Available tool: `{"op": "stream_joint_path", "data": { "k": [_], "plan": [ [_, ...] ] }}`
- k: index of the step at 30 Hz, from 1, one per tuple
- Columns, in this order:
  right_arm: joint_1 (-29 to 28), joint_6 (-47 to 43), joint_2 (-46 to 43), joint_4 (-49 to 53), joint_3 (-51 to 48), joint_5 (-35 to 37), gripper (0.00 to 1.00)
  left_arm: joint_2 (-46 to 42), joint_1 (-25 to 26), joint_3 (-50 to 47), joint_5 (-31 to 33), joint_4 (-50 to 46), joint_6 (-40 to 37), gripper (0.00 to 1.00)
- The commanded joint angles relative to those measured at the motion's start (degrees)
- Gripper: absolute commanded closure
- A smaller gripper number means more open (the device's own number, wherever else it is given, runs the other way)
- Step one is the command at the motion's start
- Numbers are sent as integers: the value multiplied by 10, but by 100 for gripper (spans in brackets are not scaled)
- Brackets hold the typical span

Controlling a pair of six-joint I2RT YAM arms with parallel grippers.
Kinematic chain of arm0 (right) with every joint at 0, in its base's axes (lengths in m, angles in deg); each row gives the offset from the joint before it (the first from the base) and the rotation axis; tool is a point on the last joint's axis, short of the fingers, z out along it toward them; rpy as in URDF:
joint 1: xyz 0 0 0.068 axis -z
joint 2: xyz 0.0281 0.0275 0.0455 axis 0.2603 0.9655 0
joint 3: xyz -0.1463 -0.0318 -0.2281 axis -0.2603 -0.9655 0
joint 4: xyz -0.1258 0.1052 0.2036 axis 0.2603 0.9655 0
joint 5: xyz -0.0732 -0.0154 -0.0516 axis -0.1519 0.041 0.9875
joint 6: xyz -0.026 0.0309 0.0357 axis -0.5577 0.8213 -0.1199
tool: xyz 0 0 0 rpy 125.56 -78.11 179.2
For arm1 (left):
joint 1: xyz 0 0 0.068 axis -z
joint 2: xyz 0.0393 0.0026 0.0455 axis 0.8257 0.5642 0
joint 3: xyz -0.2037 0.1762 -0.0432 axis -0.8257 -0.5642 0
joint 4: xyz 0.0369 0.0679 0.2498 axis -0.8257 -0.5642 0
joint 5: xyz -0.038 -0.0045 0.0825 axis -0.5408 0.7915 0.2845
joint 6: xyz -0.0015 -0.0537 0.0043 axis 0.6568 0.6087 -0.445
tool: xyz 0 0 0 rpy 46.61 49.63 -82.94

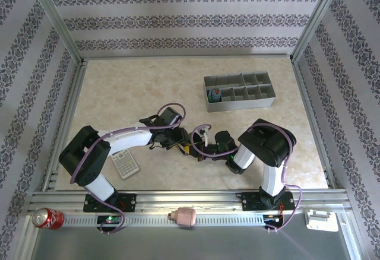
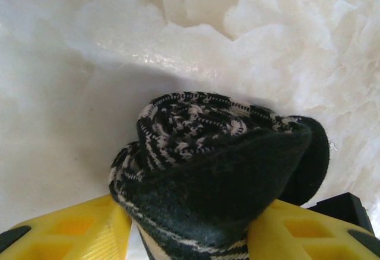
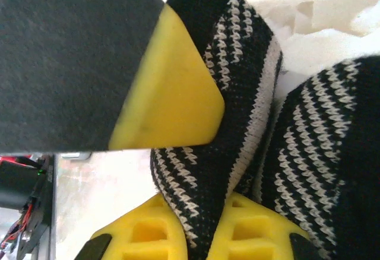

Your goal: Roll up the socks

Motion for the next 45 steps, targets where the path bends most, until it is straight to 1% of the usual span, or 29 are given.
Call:
{"op": "stream_joint_path", "data": {
  "k": [1,7,11,14,15,18,20,21,24,26,28,30,32,35,36,38,40,41,45],
  "plan": [
    [27,23,85,318,-44,39,100,35,15,-14,-2,-9,-30,51],
    [52,24,84,333,-34,35,100,75,25,-15,-11,-40,-29,67],
    [56,0,84,371,-2,39,100,62,26,-48,-12,-64,-11,87],
    [53,-57,88,441,63,19,100,25,21,-77,17,-120,29,99],
    [49,-87,84,478,93,16,100,5,20,-92,31,-141,52,100],
    [20,-204,62,585,181,10,100,-51,16,-143,46,-158,133,100],
    [-5,-297,38,629,221,13,100,-81,17,-168,46,-151,186,100],
    [-17,-338,22,637,232,15,98,-90,18,-174,44,-140,207,100],
    [-26,-410,-40,613,220,12,78,-80,19,-138,48,-153,226,100],
    [-36,-447,-103,588,190,40,62,-48,21,-93,51,-184,225,100],
    [-55,-478,-169,574,161,80,52,-18,24,-54,50,-221,234,100],
    [-74,-486,-225,562,134,125,46,8,25,-26,43,-249,238,100],
    [-99,-474,-269,543,105,179,42,38,25,5,41,-285,236,100],
    [-155,-457,-305,526,81,273,37,76,25,48,37,-309,208,100],
    [-174,-456,-307,524,80,302,35,88,25,64,37,-322,197,100],
    [-208,-453,-302,523,88,367,34,113,25,98,40,-358,176,100],
    [-224,-455,-287,520,102,410,34,127,24,112,34,-369,167,100],
    [-230,-458,-276,520,112,427,34,132,24,115,30,-370,164,100],
    [-243,-477,-232,518,153,449,34,143,23,122,21,-376,157,100]
  ]
}}
